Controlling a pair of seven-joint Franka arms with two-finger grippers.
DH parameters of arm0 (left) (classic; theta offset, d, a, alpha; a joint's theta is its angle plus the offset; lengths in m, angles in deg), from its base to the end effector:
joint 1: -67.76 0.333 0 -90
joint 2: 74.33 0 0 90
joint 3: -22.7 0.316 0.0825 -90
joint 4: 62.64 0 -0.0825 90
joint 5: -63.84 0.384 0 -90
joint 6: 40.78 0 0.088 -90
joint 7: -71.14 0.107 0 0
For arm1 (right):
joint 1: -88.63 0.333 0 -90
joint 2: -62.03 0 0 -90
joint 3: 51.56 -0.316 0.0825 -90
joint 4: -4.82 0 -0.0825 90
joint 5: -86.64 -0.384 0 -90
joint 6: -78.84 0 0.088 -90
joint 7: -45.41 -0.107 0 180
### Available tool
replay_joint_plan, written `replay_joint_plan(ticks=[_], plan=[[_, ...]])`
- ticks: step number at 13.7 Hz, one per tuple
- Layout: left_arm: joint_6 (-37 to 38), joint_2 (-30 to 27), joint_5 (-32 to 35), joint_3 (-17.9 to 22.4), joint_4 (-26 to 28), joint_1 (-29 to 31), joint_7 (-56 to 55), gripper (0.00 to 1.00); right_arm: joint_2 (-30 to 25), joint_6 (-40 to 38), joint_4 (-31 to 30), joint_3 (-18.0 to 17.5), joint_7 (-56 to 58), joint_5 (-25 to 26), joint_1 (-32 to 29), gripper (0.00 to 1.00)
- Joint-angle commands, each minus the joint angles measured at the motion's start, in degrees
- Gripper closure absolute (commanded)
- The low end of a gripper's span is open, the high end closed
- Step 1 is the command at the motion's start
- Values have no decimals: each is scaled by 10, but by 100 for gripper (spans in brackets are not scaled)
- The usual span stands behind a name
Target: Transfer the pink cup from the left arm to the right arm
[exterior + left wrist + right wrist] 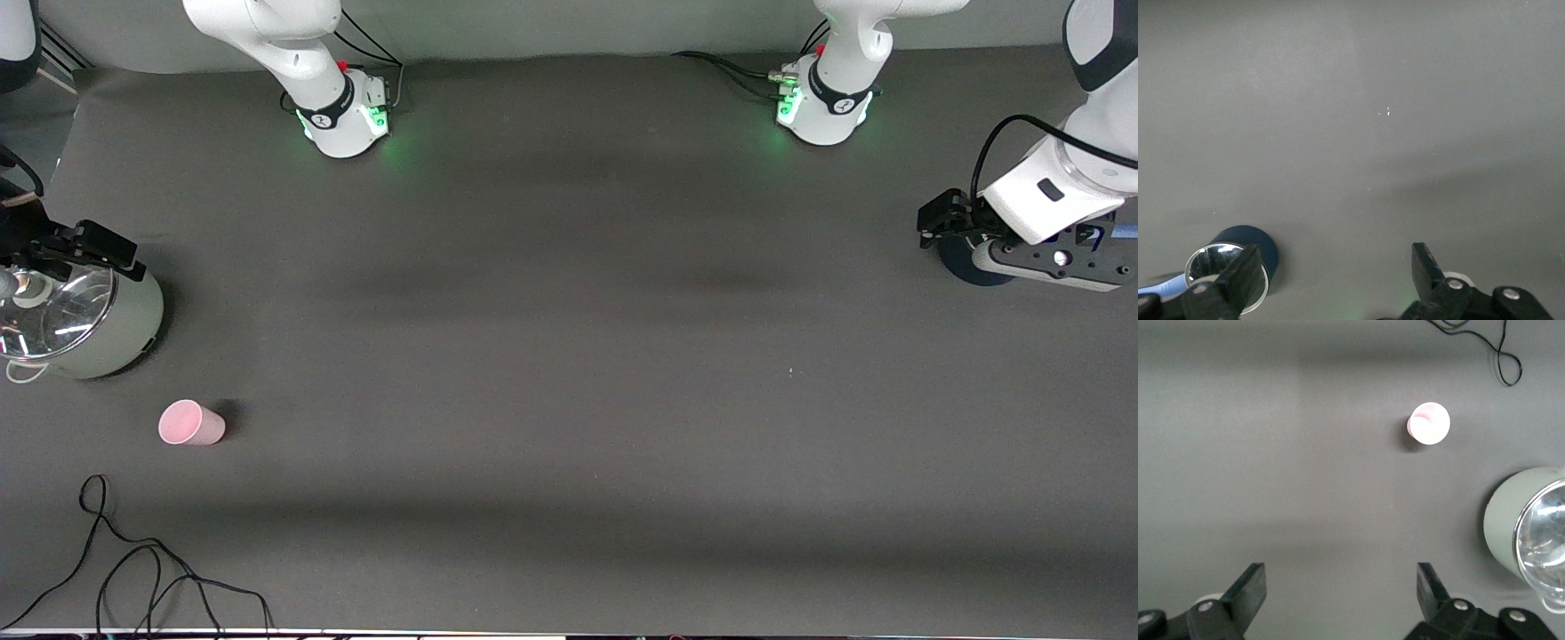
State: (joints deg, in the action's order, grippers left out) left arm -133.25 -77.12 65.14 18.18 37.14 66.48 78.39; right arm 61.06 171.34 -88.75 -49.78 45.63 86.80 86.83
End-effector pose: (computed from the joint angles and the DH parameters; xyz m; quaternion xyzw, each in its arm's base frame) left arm 0.5349 -0.0529 0.5741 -0.9926 0.1143 0.0397 0.0127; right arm 0.5512 -0.0349 0.6082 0.9996 -0.0293 -0.0009 0.0011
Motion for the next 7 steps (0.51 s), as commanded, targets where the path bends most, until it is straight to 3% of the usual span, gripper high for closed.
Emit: replay_joint_plan(ticks=[1,7], plan=[[5,4,3,-2,-4,6,0,0,4,-22,9,3,-21,1,6,0],[5,6,8,-5,-4,0,-3,0,8,-22,10,3,-21,1,5,0]])
